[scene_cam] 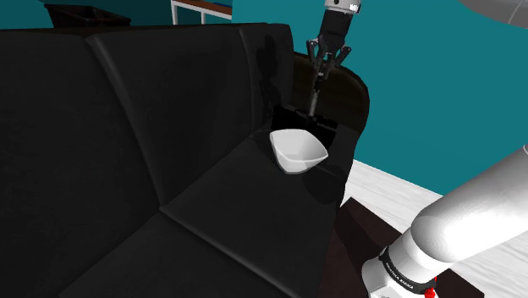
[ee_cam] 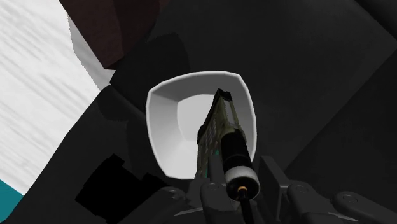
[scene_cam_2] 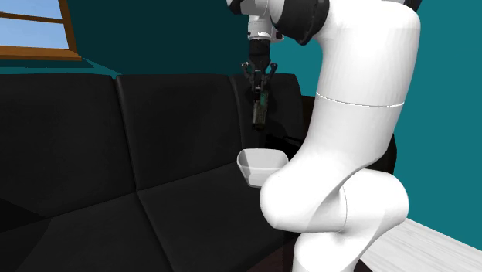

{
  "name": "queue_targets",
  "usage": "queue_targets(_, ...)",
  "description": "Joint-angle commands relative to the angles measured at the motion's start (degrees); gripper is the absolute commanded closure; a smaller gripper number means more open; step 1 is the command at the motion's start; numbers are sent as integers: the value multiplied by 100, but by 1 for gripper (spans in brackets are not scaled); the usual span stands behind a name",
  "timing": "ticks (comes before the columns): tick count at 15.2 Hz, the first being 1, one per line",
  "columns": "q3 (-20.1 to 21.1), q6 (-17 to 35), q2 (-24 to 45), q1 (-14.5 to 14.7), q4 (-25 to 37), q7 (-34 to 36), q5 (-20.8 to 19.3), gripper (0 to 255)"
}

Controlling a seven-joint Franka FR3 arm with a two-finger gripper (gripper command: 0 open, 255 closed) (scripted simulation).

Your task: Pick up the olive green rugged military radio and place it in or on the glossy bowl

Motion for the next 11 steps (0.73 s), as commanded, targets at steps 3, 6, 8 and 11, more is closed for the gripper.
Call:
queue_targets(3, -10, 336, -111, -4, -444, -37, 9, 255)
queue_targets(6, -9, 575, -171, -2, -744, -51, 16, 255)
queue_targets(8, -9, 733, -205, -1, -935, -59, 21, 255)
queue_targets(11, -7, 968, -245, 1, -1210, -70, 27, 255)
